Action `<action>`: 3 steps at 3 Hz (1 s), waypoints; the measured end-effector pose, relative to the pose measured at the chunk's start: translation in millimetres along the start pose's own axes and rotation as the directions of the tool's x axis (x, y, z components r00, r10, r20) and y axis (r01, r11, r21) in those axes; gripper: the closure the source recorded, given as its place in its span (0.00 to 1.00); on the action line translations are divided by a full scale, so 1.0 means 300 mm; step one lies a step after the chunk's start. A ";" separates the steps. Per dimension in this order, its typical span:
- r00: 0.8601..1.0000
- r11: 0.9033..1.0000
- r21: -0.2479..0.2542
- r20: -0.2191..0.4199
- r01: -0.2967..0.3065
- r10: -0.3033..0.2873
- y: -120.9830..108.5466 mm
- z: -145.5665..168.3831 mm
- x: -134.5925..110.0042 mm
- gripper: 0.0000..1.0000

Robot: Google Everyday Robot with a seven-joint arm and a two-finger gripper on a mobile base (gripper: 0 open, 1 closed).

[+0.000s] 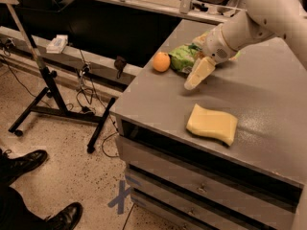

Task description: Move green rice chip bag near orange

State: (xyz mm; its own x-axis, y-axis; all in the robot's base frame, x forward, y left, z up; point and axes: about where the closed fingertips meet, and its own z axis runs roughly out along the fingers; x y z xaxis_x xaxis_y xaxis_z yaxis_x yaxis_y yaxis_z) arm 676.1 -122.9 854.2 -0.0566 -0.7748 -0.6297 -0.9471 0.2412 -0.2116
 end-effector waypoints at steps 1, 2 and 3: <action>1.000 0.999 0.045 0.006 -0.014 0.013 -0.043 -0.054 0.011 0.00; 0.999 0.995 0.091 0.022 -0.039 0.037 -0.110 -0.151 0.049 0.00; 0.995 0.988 0.137 0.070 -0.077 0.068 -0.166 -0.302 0.119 0.00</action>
Offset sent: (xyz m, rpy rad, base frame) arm 0.0305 -0.0952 0.0720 0.0538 -0.1108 -0.1523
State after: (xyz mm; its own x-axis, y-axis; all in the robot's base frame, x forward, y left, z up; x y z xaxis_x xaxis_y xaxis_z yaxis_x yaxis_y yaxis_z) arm 692.5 -215.6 909.9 -0.0982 -0.7138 -0.6934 -0.8880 0.3774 -0.2627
